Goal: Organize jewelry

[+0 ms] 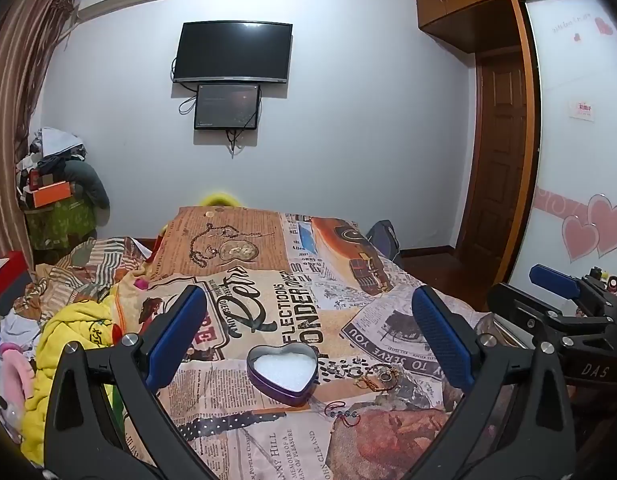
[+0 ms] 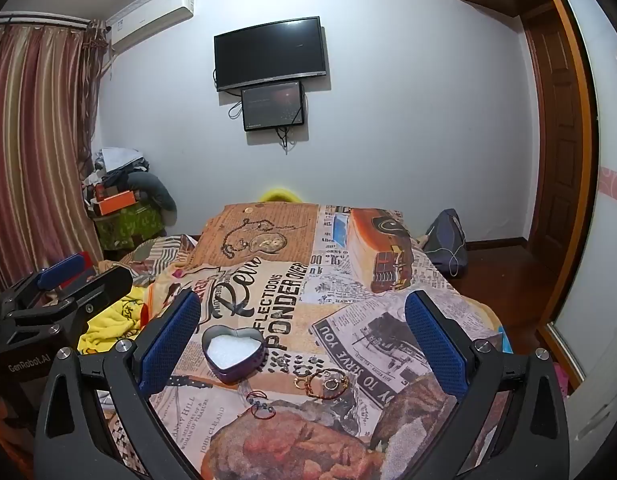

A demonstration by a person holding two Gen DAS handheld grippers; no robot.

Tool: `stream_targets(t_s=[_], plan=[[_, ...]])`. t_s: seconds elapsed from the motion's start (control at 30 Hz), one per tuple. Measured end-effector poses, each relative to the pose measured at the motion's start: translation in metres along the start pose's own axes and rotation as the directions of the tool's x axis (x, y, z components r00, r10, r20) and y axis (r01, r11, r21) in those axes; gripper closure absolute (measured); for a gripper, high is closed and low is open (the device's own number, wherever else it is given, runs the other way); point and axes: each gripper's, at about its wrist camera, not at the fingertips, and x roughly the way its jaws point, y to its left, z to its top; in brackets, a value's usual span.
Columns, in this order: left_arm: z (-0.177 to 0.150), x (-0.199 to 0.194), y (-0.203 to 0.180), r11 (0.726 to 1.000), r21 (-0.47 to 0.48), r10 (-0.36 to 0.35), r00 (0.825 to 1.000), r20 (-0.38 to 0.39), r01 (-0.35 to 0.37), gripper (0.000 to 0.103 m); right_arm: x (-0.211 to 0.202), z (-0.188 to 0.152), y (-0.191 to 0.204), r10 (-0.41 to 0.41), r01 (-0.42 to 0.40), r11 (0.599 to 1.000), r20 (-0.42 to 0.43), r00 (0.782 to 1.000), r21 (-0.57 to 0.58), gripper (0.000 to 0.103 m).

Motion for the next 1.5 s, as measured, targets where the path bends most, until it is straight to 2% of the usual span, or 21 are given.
stream_targets(t_s=[1.3, 1.5], plan=[[0.001, -0.002, 0.003, 1.0, 0.007, 0.004, 1.0, -0.002, -0.004, 0.0, 0.0, 0.006, -0.001, 0.002, -0.002, 1.0, -0.006, 1.0, 0.001, 0.001], [-0.006, 0.014, 0.003, 1.0, 0.007, 0.016, 0.999, -0.028, -0.015, 0.0, 0.008, 0.003, -0.006, -0.001, 0.001, 1.0, -0.022, 1.0, 0.005, 0.001]])
